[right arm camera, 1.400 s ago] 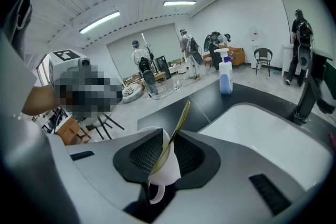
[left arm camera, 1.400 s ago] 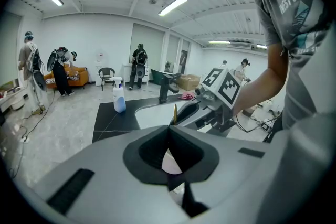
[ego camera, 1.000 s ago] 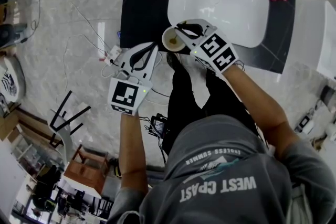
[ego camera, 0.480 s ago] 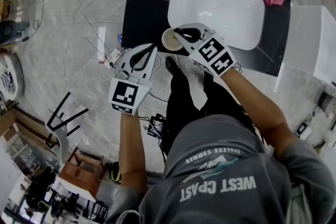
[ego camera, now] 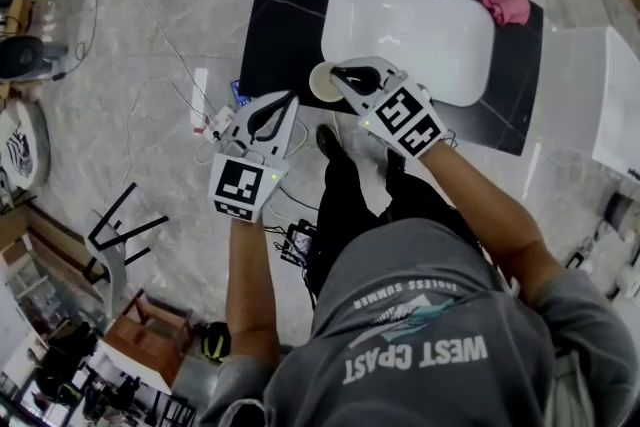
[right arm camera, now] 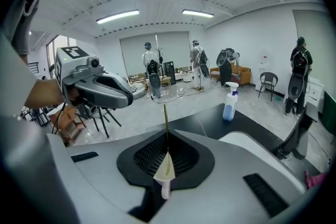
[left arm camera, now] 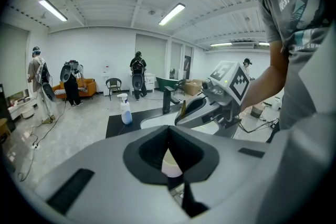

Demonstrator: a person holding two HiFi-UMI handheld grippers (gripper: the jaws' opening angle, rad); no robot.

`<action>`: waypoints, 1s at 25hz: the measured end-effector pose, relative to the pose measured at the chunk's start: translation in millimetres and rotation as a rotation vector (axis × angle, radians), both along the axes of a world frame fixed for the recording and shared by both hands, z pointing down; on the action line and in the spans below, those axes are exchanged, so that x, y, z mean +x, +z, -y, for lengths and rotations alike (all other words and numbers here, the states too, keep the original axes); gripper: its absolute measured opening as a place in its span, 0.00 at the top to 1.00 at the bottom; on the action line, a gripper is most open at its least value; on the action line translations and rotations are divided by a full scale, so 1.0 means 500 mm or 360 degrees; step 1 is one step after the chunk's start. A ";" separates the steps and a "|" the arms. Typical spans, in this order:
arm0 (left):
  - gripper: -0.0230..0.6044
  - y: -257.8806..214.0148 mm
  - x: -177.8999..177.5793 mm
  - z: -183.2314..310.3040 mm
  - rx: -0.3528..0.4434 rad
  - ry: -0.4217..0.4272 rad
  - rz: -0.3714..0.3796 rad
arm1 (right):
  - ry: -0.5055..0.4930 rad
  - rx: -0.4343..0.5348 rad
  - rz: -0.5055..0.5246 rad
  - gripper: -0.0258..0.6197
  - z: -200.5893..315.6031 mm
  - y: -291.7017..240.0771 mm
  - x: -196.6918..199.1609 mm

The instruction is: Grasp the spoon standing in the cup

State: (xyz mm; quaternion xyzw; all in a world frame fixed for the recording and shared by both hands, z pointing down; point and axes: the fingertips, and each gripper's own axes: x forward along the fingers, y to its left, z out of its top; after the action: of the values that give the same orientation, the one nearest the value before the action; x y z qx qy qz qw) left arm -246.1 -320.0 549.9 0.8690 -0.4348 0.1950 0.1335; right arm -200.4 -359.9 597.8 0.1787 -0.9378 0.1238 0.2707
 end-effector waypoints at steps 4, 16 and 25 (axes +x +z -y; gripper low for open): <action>0.97 -0.025 0.002 -0.007 0.0032 -0.0012 0.0010 | -0.0014 0.0045 -0.0004 0.91 -0.002 -0.027 0.006; 0.97 -0.089 0.007 -0.027 0.0113 -0.0051 0.0072 | -0.0102 0.0201 -0.0012 0.91 -0.014 -0.109 0.011; 0.97 -0.161 0.025 -0.033 0.0215 -0.0075 0.0135 | -0.0170 0.0325 0.0008 0.91 -0.030 -0.186 0.030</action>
State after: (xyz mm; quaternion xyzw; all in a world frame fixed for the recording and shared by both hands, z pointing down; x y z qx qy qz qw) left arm -233.7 -303.7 469.6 0.8565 -0.4725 0.1987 0.0606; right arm -185.4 -344.8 505.0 0.1547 -0.9544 0.0134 0.2548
